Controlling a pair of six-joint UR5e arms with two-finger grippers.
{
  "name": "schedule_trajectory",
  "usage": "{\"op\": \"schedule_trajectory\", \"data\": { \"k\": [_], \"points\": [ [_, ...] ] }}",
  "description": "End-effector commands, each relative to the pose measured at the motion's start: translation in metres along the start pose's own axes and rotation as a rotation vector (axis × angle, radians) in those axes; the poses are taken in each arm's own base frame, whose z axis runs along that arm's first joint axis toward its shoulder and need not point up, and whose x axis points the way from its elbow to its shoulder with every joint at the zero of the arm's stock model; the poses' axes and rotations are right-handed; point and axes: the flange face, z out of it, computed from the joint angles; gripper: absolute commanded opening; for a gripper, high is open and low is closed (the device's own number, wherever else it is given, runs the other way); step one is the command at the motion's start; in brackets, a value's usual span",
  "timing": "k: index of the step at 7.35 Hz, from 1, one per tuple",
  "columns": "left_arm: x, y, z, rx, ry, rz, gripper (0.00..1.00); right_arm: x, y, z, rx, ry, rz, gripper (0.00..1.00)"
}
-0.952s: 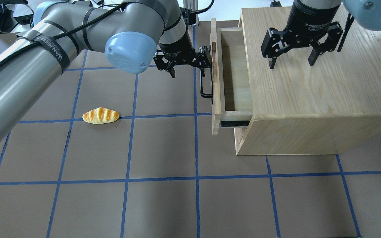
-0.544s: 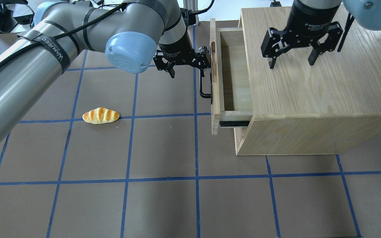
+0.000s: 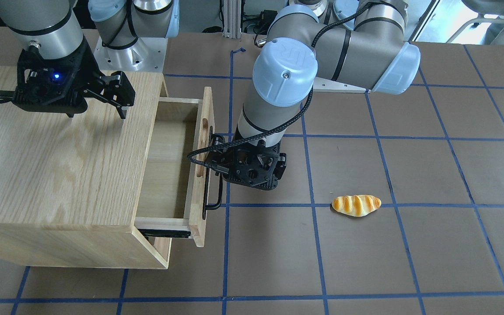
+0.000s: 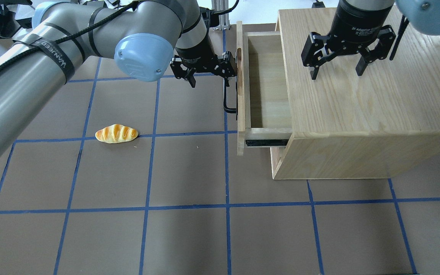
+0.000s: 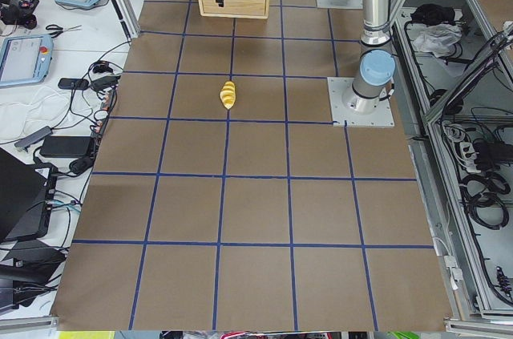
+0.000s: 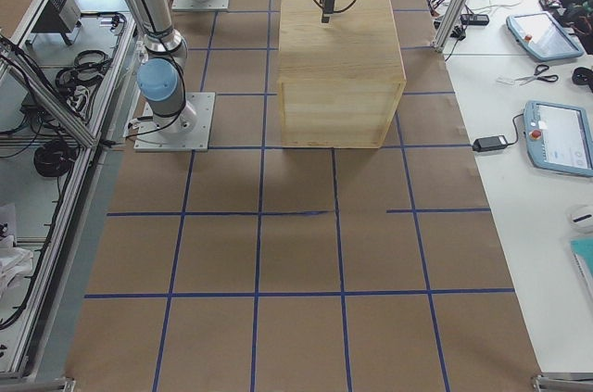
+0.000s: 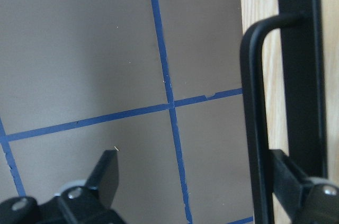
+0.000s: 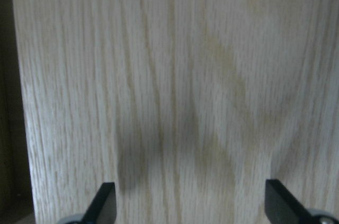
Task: Open upper drawer
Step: 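Keep pulling the drawer outward with the left gripper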
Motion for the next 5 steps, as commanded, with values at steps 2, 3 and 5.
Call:
{"op": "schedule_trajectory", "data": {
  "k": [2, 3, 5],
  "points": [
    [-0.0029, -0.0014, -0.0005, 0.001, -0.001, 0.013, 1.00, 0.0000, 0.0000, -0.0002, 0.000, 0.000, -0.001, 1.00],
    [-0.0040, -0.0012, -0.0009, 0.001, -0.002, 0.013, 1.00, 0.0000, 0.0000, -0.0002, 0.001, 0.000, 0.001, 1.00],
    [-0.0067, -0.0017, -0.0022, 0.004, -0.011, 0.032, 1.00, 0.0000, 0.0000, -0.0002, 0.001, 0.000, -0.001, 1.00]
  ]
}}
